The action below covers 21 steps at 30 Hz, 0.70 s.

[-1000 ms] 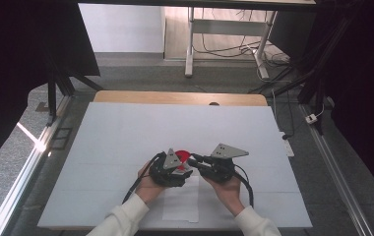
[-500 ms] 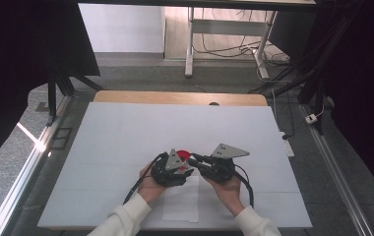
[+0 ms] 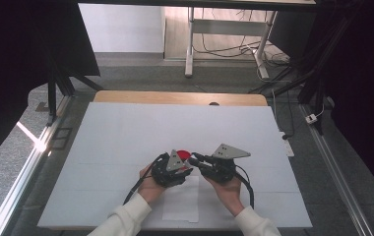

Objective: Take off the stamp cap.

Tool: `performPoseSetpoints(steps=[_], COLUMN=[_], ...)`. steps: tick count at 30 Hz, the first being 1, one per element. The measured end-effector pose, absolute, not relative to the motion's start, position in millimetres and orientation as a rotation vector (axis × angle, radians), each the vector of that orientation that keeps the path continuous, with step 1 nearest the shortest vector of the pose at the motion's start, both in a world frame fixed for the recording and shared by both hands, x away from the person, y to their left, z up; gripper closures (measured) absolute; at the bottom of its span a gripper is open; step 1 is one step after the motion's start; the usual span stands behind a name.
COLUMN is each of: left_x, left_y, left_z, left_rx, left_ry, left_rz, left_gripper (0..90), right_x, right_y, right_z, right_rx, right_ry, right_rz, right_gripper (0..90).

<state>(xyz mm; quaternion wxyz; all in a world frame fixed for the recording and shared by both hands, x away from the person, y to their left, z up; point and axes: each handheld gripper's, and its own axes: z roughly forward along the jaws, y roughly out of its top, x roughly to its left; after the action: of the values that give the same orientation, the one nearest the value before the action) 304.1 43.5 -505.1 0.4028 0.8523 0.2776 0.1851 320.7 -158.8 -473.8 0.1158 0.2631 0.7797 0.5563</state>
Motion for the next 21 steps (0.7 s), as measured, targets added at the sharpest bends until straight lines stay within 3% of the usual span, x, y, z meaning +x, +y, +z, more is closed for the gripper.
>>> performPoseSetpoints(steps=[21], left_x=[302.5], left_y=[42.5], left_z=[-506.0], left_rx=[2.158], left_ry=[0.695], left_rz=[0.505], left_gripper=[62.6], right_x=[321.0], right_y=[-158.7], right_z=[-476.5], right_rx=[0.784], right_ry=[2.276], right_rz=[1.644], right_gripper=[74.9])
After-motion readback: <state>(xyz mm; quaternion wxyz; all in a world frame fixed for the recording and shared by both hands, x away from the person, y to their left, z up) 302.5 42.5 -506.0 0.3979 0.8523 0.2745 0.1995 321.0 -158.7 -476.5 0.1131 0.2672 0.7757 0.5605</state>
